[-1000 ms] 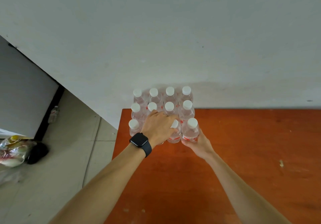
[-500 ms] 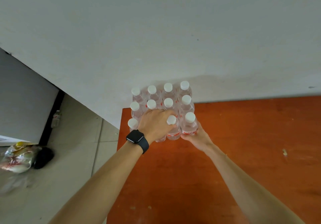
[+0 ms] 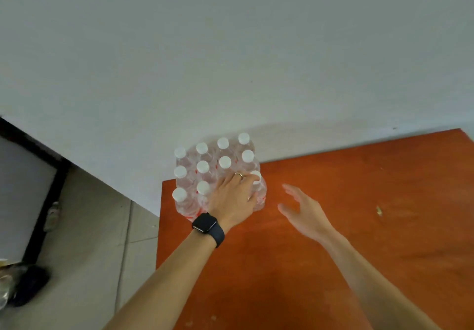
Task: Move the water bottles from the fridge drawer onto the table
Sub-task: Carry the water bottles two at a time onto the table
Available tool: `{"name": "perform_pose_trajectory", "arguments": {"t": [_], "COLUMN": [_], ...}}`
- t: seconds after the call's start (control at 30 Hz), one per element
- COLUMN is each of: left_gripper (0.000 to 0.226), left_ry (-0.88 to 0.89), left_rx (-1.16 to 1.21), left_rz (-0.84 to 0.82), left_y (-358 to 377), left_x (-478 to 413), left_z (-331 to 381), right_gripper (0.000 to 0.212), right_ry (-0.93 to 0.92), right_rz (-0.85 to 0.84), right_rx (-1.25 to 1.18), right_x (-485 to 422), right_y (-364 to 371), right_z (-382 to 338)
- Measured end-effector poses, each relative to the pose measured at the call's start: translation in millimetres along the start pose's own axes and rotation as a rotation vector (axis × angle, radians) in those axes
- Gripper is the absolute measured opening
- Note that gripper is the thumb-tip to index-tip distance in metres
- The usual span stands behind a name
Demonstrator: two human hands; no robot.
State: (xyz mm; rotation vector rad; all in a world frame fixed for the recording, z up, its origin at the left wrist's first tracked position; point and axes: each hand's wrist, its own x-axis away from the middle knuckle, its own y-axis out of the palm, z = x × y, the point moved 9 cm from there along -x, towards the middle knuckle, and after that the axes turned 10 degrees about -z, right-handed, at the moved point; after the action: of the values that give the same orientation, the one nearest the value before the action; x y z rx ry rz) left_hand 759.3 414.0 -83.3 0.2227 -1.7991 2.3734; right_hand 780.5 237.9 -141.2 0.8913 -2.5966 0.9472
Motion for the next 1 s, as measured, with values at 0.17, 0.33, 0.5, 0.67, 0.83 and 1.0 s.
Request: {"name": "perform_pose_trajectory", "arguments": {"t": [0.17,0.33,0.5,0.67,0.83,1.0], "left_gripper": [0.036,0.034,0.039,0.04,0.041,0.039], "left_ry": [-0.106,-0.129,-0.025,0.039,0.065,0.028], "left_rx": [-0.138,-0.351,-0.386,-0.279,-0.192,-0.1], "left_rz": [0.049,-0.023,-0.065,-0.107,-0.098,-0.095], "left_y": [2.9,7.2,28.8,55.4,77.3,85.7], "left_x": [-10.3,-19.1,-11.3,13.6,38.5,55.7], "left_z": [54.5,100.0,168.2,241.7,276.4,260.7], "right_gripper": [0.047,0.045,0.041,0.045,0.045,0.045], "right_ry": [-0.039,0.003,0.044,0.075,0.096,0.074], "right_rz": [0.236,0.409,0.49,0.478,0.441,0.351], "right_rx": [0.185,0.127,0.064,0.055,0.098,0.119], "right_x": [88.7,172.0,246.9,295.3,320.0,303.4], "right_y": [-77.9,-133.7,-154.7,-157.4,-156.6,-143.5], "right_z": [9.9,45.4,94.8,134.2,152.0,154.6]}}
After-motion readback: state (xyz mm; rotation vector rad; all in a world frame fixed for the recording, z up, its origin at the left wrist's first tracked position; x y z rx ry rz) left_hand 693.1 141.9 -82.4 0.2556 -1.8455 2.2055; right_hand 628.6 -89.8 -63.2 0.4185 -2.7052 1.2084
